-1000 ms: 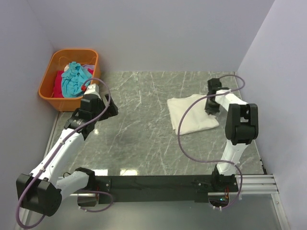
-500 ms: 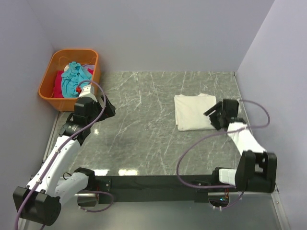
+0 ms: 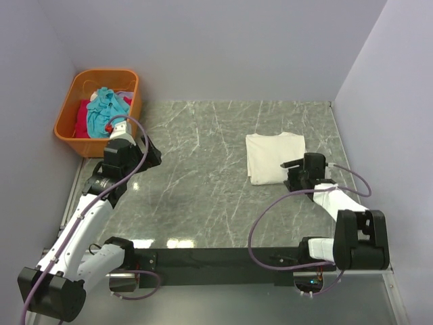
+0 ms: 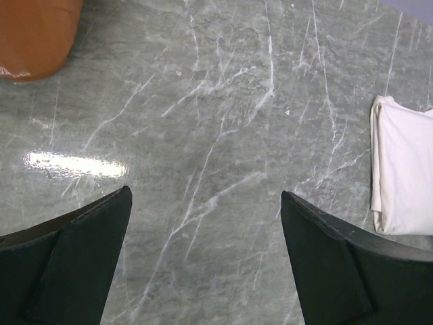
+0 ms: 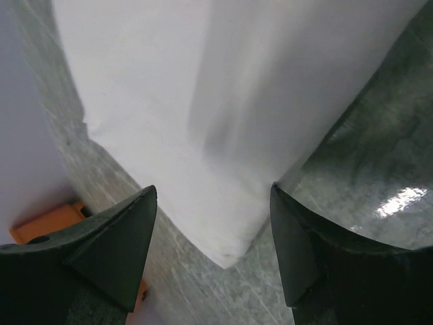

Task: Fold and stack the t-shirts
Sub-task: Neatly place the folded tshirt to the corner

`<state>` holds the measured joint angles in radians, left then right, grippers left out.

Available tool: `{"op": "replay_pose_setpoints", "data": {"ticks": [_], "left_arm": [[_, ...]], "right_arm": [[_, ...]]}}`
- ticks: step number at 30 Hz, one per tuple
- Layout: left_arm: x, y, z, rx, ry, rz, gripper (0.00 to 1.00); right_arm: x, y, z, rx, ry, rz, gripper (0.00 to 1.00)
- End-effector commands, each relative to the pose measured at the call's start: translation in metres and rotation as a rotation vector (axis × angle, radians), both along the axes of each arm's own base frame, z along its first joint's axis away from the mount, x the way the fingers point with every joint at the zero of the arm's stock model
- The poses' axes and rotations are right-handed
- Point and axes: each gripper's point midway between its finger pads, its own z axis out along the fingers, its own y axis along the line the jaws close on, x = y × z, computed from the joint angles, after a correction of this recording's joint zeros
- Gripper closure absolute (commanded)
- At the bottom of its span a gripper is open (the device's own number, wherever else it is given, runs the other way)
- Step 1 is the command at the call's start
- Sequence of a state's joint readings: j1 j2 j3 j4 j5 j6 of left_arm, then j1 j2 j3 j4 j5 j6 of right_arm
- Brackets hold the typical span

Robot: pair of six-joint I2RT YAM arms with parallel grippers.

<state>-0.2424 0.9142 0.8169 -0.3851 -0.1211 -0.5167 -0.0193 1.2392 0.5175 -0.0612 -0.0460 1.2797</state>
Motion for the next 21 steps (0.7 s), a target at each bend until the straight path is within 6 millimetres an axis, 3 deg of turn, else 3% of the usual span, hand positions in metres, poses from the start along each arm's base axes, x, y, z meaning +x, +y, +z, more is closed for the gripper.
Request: {"op": "replay_pose_setpoints", "data": {"ticks": [1,3,7,11,14,15,17,18,19,21], "left_arm": [[0.001,0.005,0.007,0.006,-0.040,0.016,0.03],[0.001,0.005,0.007,0.007,-0.041,0.017,0.04],[0.001,0.005,0.008,0.008,-0.042,0.017,0.04],[0.001,0.006,0.008,0.011,-0.045,0.021,0.04],[0.001,0.008,0.007,0.017,-0.040,0.030,0.04],[0.001,0.009,0.006,0.019,-0.040,0.034,0.04],[0.001,0.009,0.006,0.021,-0.040,0.034,0.04],[0.002,0.009,0.006,0.023,-0.039,0.037,0.04],[0.001,0.009,0.005,0.023,-0.036,0.037,0.04],[0.002,0.010,0.004,0.027,-0.035,0.040,0.04]], "right_arm": [[0.004,-0.001,-0.013,0.024,0.021,-0.060,0.26],[-0.001,0.009,-0.018,0.025,0.041,-0.043,0.26],[-0.003,0.007,-0.027,0.022,0.055,-0.066,0.27],[0.006,0.014,-0.033,0.051,0.050,-0.064,0.33],[0.015,0.015,-0.034,0.094,0.006,-0.105,0.50],[0.016,0.015,-0.037,0.106,0.006,-0.117,0.65],[0.026,0.014,-0.032,0.135,-0.031,-0.129,0.78],[0.031,0.012,-0.032,0.148,-0.036,-0.150,0.92],[0.035,0.009,-0.031,0.153,-0.043,-0.167,0.99],[0.049,0.001,-0.025,0.160,-0.071,-0.196,1.00]]}}
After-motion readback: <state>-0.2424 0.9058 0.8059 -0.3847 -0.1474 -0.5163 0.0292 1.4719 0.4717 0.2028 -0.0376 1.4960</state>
